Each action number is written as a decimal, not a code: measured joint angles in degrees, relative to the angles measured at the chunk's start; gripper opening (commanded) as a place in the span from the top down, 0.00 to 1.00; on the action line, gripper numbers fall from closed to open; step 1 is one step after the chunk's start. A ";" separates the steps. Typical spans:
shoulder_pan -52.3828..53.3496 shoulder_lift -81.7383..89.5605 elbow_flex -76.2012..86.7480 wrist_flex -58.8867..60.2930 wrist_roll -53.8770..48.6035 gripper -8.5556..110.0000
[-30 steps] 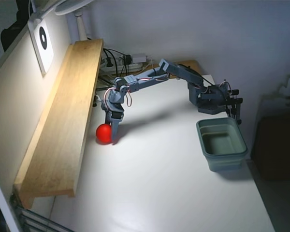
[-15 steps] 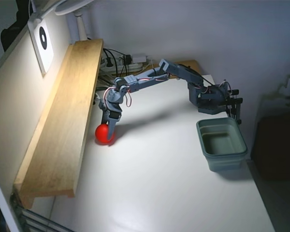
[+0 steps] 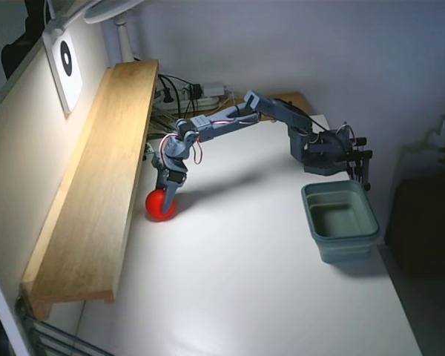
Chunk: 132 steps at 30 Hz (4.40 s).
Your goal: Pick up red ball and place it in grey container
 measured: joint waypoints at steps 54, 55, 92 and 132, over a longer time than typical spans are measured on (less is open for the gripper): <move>0.09 30.32 50.54 -20.57 0.00 0.73; 0.09 31.55 52.65 -21.27 0.00 0.73; 0.09 90.88 101.07 -13.10 0.00 0.73; 0.09 116.02 106.79 6.68 0.00 0.73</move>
